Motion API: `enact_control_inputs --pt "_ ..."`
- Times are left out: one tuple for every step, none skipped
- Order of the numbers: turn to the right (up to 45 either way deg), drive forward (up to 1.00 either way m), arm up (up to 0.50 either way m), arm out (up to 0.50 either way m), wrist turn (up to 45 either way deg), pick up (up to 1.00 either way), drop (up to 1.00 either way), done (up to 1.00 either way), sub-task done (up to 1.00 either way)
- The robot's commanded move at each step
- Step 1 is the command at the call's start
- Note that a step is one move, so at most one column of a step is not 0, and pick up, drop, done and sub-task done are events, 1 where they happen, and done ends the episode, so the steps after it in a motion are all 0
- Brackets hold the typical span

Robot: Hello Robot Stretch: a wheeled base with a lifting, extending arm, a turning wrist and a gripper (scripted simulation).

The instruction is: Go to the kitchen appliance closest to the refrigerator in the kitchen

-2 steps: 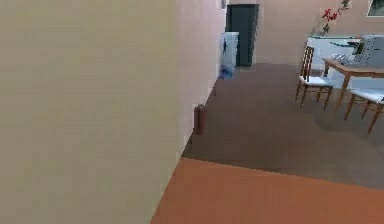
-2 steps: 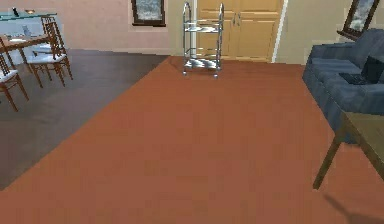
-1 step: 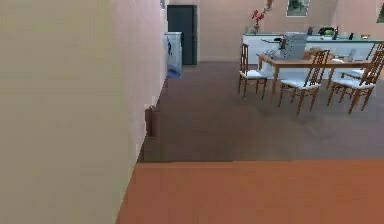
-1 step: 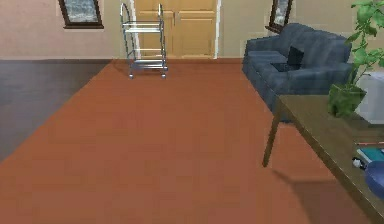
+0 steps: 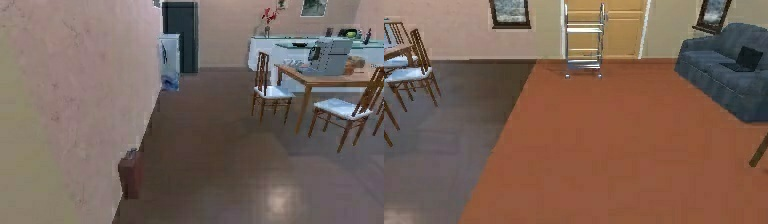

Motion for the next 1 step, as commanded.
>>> enact_control_inputs --pt "0.0 1.0 0.0 0.0 0.0 0.0 0.0 0.0 0.0"
